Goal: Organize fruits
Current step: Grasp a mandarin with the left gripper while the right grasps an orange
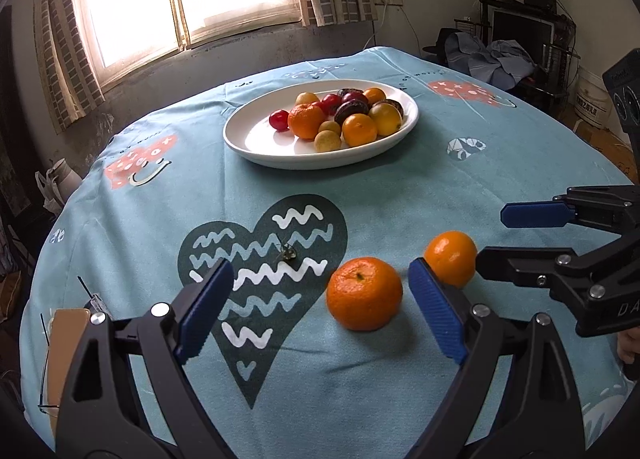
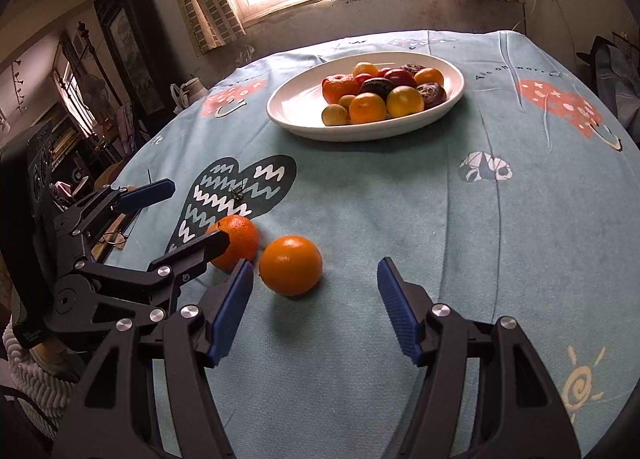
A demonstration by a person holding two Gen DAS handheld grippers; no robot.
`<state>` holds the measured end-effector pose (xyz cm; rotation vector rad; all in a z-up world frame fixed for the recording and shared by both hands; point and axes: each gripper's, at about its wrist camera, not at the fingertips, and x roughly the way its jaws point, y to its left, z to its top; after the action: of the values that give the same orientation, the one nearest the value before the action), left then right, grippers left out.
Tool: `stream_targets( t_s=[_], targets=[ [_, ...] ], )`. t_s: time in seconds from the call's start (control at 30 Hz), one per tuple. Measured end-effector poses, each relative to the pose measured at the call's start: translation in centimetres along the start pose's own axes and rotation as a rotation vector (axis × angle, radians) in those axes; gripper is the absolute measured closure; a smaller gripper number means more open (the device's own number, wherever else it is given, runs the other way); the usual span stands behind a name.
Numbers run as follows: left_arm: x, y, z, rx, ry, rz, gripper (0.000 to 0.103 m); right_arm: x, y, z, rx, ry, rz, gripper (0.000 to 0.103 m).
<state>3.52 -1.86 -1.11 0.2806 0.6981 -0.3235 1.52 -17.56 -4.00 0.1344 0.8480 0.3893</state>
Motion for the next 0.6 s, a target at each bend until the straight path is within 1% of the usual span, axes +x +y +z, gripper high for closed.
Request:
stream_targets(
  t_s=[0.07,0.1,0.17,0.23,0.27,0.3,0.33,0.4,0.43,0.47,0.5,0.57,0.6],
  targets=[
    [0.9,0.0,0.0,-0.003,0.045,0.007,0.011,0.0,0.0,0.0,0.001,0.001,0.001,0.038],
    [1.2,0.2,0.0,-0.017,0.057,-0.019,0.011,0.1,0.0,0.0,0.002,0.002,0.001,0.038],
    [1.5,0.2,0.1,-0.020,0.068,-0.035,0.011,0.1,0.0,0.0,0.001,0.004,0.003,0.038],
    [1.5,-0.4,0.1,0.009,0.068,-0.037,0.013,0.2,0.0,0.0,-0.001,0.006,0.004,0.038],
    [1.5,-0.7,0.1,0.026,0.068,-0.040,0.017,0.2,0.0,0.0,-0.002,0.007,0.004,0.038],
    [1.5,-1.0,0.1,0.040,0.069,-0.055,0.024,0.2,0.0,0.0,-0.001,0.007,0.004,0.038],
    [1.6,-1.2,0.0,0.050,0.074,-0.076,0.028,0.2,0.0,0.0,0.000,0.007,0.004,0.038],
    [2.0,-1.4,0.0,0.059,0.097,-0.114,0.044,0.2,-0.1,0.1,0.001,0.009,0.004,0.038],
    [2.3,-1.4,0.0,0.055,0.114,-0.134,0.048,0.2,-0.1,0.1,0.001,0.009,0.004,0.038],
    [2.8,-1.4,-0.1,0.048,0.134,-0.153,0.057,0.2,-0.1,0.1,0.001,0.008,0.004,0.038],
    [3.2,-1.2,-0.1,0.036,0.148,-0.160,0.057,0.2,-0.1,0.1,0.001,0.007,0.005,0.038],
    [3.3,-0.7,-0.2,0.009,0.150,-0.174,0.058,0.3,-0.1,0.1,0.000,0.009,0.007,0.038],
    [3.1,-0.5,-0.2,0.000,0.143,-0.156,0.058,0.4,0.0,0.1,-0.001,0.013,0.009,0.038]
  ],
)
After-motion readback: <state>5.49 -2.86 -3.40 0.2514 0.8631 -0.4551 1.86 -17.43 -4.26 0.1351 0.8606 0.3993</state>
